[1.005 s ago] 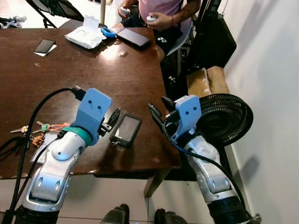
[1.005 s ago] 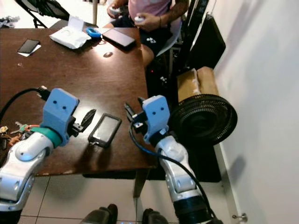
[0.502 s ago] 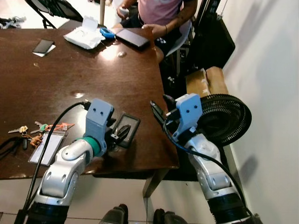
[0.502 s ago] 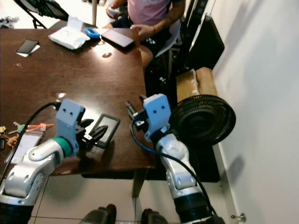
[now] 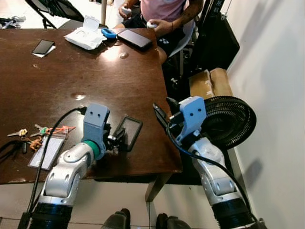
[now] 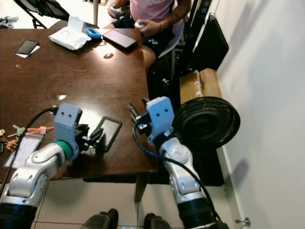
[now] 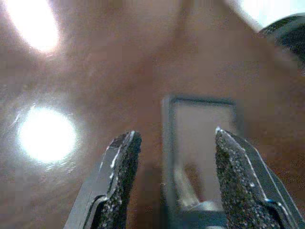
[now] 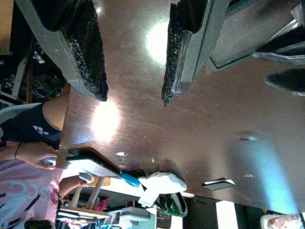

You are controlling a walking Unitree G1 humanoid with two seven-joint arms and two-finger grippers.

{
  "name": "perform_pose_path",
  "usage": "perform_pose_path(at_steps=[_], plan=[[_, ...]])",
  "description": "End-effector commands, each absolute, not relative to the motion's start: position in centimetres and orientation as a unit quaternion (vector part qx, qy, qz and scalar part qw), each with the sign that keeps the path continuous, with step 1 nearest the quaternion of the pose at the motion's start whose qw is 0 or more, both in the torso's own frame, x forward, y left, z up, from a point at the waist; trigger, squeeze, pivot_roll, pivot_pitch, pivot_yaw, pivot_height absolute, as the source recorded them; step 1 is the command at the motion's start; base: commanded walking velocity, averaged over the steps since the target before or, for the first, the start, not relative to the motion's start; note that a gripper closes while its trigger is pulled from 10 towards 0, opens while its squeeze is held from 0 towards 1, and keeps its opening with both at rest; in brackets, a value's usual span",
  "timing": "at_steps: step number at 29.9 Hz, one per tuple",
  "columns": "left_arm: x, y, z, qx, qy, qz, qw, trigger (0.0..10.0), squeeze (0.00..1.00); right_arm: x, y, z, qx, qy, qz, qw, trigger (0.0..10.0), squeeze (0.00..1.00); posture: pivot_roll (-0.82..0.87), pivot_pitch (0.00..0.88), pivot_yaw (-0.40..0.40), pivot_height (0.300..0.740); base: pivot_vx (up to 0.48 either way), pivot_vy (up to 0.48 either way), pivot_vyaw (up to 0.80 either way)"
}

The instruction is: Hang keys on a hook

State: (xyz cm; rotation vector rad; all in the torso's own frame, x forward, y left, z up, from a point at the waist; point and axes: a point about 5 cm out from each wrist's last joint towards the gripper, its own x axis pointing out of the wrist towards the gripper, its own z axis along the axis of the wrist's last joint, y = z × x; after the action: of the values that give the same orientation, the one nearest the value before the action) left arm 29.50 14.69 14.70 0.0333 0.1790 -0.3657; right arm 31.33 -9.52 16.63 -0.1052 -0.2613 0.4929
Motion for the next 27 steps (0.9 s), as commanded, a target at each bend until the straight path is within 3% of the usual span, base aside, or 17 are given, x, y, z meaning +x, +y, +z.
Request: perform_pose_path(at_steps=[1,9,17,27], plan=[[29.0,14.5,14.7,0.016,0.092,-0.192,0.977,10.0,0.0,31.1,-9.7,16.3,-0.053,-0.125,0.244,0.96,10.0,0.0,0.12,0.133,0.057,0.74,0.0,0.0,0.0],[25.5,15.1,13.7,0.038,0.104,-0.194,0.975,10.0,0.0,31.0,-9.4,16.1,-0.05,-0.122,0.251,0.959,10.0,0.0,0.14,0.143,0.05,0.74,0.0,0.0,0.0],[24.5,15.5,12.2,0.1,0.128,-0.18,0.97,10.0,0.0,31.0,-9.3,16.2,-0.049,-0.122,0.254,0.958,10.0,0.0,0.14,0.145,0.049,0.74,0.0,0.0,0.0],[23.8,15.7,12.3,0.097,0.134,-0.176,0.97,10.0,0.0,30.8,-9.4,16.0,-0.049,-0.12,0.254,0.959,10.0,0.0,0.14,0.146,0.049,0.74,0.0,0.0,0.0]])
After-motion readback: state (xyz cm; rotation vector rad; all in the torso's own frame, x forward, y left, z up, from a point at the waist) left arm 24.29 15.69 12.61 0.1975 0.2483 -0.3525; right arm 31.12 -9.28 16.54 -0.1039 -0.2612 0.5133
